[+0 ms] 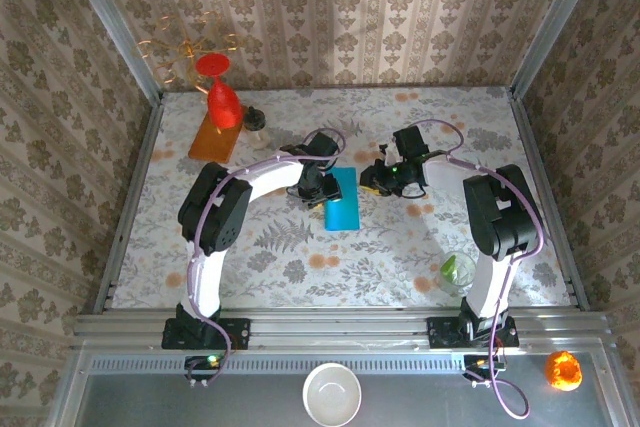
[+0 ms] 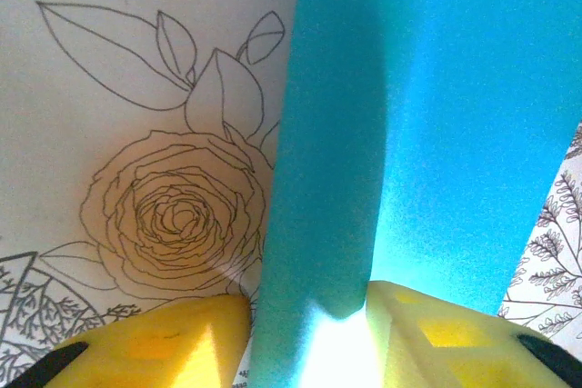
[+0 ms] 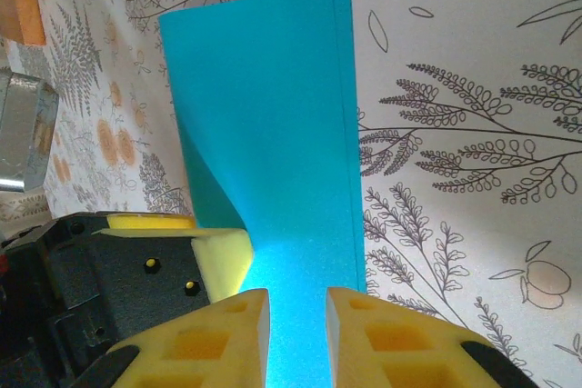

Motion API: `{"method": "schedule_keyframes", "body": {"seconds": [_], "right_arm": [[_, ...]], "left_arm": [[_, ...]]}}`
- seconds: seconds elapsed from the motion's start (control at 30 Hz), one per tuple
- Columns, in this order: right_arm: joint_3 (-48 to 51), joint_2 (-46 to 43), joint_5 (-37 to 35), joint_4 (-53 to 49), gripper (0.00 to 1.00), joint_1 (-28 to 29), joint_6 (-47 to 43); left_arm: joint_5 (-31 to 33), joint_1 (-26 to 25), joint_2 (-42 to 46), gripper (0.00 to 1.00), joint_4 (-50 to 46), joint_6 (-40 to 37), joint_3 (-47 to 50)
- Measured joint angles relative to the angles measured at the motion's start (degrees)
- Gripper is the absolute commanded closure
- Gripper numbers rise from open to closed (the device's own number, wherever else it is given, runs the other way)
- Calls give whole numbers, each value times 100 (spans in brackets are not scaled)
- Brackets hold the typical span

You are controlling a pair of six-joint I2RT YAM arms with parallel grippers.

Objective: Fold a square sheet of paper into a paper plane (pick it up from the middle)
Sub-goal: Hold the square sheet of paper at the center of the table.

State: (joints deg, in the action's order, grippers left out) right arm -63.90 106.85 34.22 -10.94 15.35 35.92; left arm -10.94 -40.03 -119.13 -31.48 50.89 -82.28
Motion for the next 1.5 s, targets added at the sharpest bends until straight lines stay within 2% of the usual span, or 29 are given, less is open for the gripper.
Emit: {"method": "schedule_keyframes", "body": {"seconds": [0.57, 1.1, 1.5], "right_arm": [[0, 74, 48, 4, 75, 2, -20], [-87, 590, 234, -107, 82, 409, -146], [-221, 750, 199, -393, 84, 417, -295]], "left_arm": [[-28, 0, -22, 54, -31, -293, -42], [-42, 2, -81, 53, -109, -197, -92], [-42, 2, -81, 53, -109, -160, -92]]}}
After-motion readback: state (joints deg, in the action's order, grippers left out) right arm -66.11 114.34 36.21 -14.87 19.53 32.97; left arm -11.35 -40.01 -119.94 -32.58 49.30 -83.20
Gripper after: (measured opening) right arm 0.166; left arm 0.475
